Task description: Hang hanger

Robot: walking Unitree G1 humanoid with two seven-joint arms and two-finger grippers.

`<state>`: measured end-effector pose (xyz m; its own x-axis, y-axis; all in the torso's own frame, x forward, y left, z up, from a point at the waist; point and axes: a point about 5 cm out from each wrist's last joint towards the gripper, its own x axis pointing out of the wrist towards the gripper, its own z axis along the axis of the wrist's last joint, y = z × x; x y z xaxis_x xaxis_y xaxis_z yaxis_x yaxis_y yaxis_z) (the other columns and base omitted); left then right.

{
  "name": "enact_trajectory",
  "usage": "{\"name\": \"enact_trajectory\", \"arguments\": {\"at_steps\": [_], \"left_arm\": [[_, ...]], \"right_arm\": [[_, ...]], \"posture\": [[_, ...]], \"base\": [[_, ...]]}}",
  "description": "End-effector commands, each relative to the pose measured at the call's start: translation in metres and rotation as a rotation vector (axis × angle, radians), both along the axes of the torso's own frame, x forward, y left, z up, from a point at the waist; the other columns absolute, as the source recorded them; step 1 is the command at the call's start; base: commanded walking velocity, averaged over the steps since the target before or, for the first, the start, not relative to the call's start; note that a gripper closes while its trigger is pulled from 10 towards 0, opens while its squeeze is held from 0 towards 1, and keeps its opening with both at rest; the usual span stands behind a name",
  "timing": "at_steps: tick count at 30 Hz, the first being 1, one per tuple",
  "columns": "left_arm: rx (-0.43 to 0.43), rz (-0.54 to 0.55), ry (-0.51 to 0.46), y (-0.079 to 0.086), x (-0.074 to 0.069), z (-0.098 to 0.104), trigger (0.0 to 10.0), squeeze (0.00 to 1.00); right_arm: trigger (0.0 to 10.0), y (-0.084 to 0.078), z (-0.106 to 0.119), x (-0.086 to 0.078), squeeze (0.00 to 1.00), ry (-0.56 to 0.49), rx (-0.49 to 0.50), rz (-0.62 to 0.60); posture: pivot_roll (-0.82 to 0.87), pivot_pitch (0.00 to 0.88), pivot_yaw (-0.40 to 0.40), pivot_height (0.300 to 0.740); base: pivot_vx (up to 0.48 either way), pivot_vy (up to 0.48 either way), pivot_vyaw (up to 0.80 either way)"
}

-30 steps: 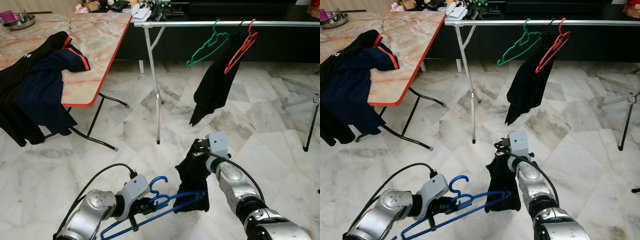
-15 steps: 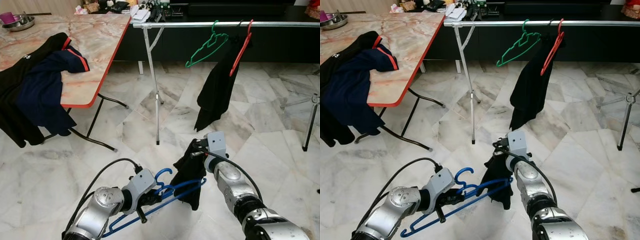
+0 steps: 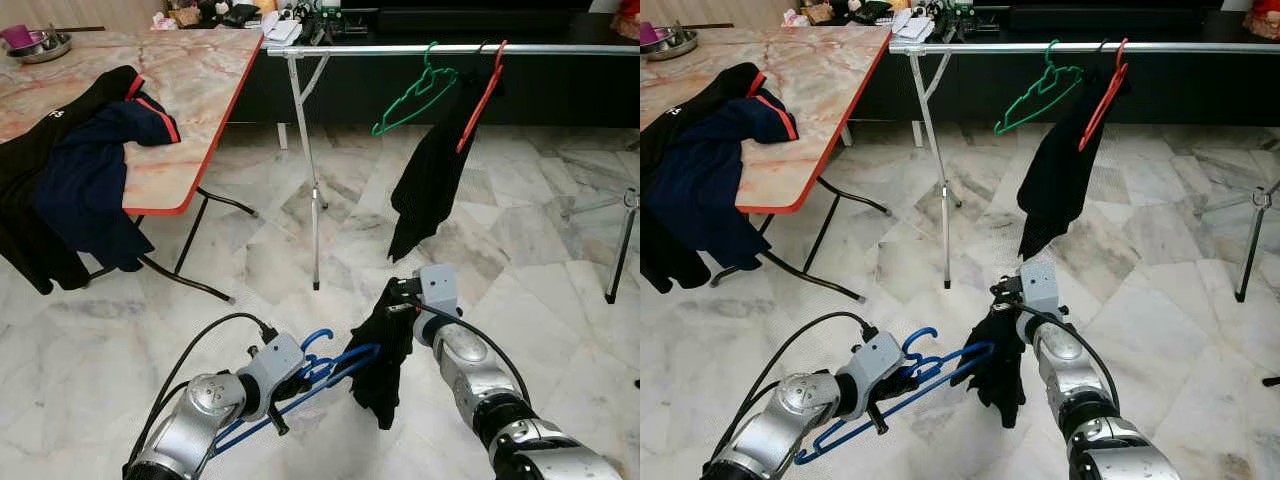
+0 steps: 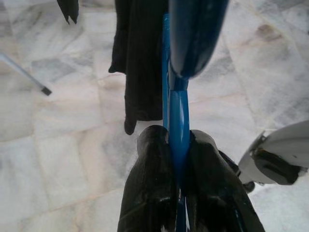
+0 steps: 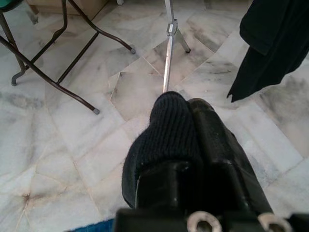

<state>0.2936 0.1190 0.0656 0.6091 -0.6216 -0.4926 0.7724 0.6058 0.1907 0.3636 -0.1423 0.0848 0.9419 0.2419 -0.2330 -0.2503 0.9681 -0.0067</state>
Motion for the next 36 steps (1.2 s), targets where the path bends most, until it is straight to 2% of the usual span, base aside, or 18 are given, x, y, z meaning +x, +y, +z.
{"name": "enact_trajectory", "arguments": {"at_steps": [1,4,6,13,17,21,26,31,33,36], "left_arm": [[-0.028,0.024,-0.014,0.001,0.002,0.002,10.0,0.0],[-0.065,0.033,-0.018,-0.001,0.004,0.005,10.0,0.0],[-0.058,0.027,-0.018,-0.001,0.004,0.006,10.0,0.0],[-0.114,0.032,-0.014,-0.004,0.003,0.009,10.0,0.0],[-0.168,-0.006,0.016,-0.008,0.0,0.014,10.0,0.0],[-0.223,-0.047,0.042,-0.014,-0.004,0.02,10.0,0.0],[-0.171,0.05,-0.034,-0.01,0.008,0.024,10.0,0.0],[-0.127,0.08,-0.024,-0.008,0.009,0.022,10.0,0.0],[-0.083,0.101,-0.02,-0.005,0.011,0.018,10.0,0.0],[-0.113,0.106,-0.023,-0.007,0.011,0.019,10.0,0.0]], "right_arm": [[10.0,0.002,0.002,0.0,0.0,-0.01,0.015,0.004],[10.0,0.003,0.001,0.0,0.0,-0.001,0.066,-0.009],[10.0,0.003,-0.001,-0.001,0.0,0.022,0.123,-0.044],[10.0,0.004,-0.006,-0.003,0.0,0.051,0.161,-0.06],[10.0,0.001,-0.011,-0.005,0.0,0.078,0.156,-0.078],[10.0,-0.002,-0.019,-0.009,0.0,0.132,0.21,-0.127],[10.0,-0.004,-0.024,-0.012,0.0,0.162,0.221,-0.144],[10.0,-0.003,-0.019,-0.009,0.0,0.142,0.226,-0.136],[10.0,-0.004,-0.015,-0.007,0.0,0.123,0.223,-0.133],[10.0,-0.003,-0.011,-0.006,0.0,0.109,0.226,-0.113]], "posture": [[-0.03,0.167,0.017,0.74],[-0.03,0.171,0.017,0.74],[-0.03,0.174,0.016,0.74],[-0.02,0.174,0.016,0.74],[-0.02,0.174,0.017,0.74],[-0.01,0.177,0.017,0.74],[-0.01,0.191,0.018,0.74],[-0.01,0.199,0.021,0.74],[-0.02,0.201,0.021,0.74],[-0.02,0.203,0.021,0.74]], "base": [[0.0,0.0,0.0],[0.0,0.0,0.0],[0.0,0.0,0.0],[0.0,0.0,0.0],[0.0,0.0,0.0],[0.0,0.0,0.0],[0.0,0.0,0.0],[0.0,0.0,0.0],[0.0,0.0,0.0],[0.0,0.0,0.0]]}}
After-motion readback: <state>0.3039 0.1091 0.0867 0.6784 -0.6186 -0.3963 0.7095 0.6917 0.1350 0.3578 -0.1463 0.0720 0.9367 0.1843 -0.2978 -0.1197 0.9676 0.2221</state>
